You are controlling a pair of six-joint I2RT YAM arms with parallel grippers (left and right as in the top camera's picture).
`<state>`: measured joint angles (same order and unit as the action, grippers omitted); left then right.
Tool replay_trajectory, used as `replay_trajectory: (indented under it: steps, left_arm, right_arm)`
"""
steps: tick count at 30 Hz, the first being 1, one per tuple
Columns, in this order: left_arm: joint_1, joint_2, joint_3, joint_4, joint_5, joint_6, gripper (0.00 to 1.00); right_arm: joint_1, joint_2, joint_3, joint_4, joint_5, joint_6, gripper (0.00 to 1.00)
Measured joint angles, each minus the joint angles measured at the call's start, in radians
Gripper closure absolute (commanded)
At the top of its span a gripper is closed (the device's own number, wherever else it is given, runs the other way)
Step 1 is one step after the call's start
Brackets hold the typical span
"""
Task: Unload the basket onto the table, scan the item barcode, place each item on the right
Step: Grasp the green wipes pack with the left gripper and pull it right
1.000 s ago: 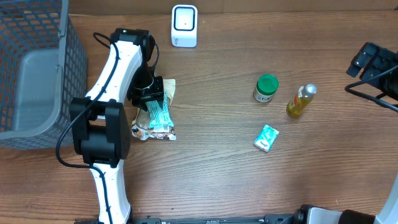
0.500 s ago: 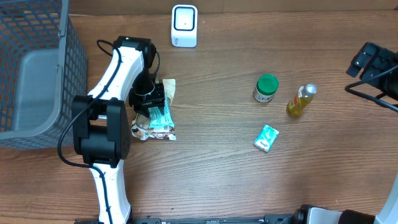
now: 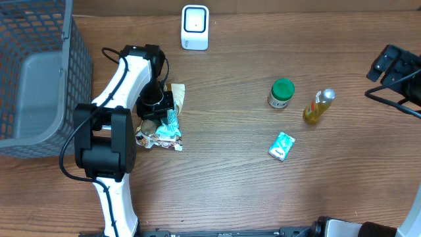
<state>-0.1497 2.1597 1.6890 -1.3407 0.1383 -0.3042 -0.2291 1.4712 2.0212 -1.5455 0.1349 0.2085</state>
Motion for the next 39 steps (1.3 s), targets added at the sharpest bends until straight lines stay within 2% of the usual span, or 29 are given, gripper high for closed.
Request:
replay_trajectory:
  steps: [8,13,21,23,31,35,39]
  left_arm:
    - [-0.023,-0.065,0.0,0.058,0.013,0.019,0.96]
    - [-0.111,-0.094,0.0,0.079,0.065,0.053,0.96]
    - [-0.257,-0.095,-0.118,0.264,0.095,0.042,0.95]
    - [-0.284,-0.095,-0.152,0.297,0.093,0.029,0.88]
    - [-0.309,-0.095,-0.173,0.289,0.067,-0.006,0.74]
    - [-0.301,-0.095,-0.149,0.266,0.063,-0.008,0.52]
    - [-0.294,-0.095,-0.137,0.268,0.053,-0.014,0.51]
  right_arm:
    - [0.0,0.0,0.0,0.0,0.0,0.0,0.0]
    - [0.0,0.0,0.0,0.0,0.0,0.0,0.0]
    - [0.0,0.0,0.0,0.0,0.0,0.0,0.0]
    - [0.0,0.0,0.0,0.0,0.0,0.0,0.0]
    - [0.0,0.0,0.0,0.0,0.0,0.0,0.0]
    - [0.0,0.0,0.0,0.0,0.0,0.0,0.0]
    - [0.0,0.0,0.0,0.0,0.0,0.0,0.0]
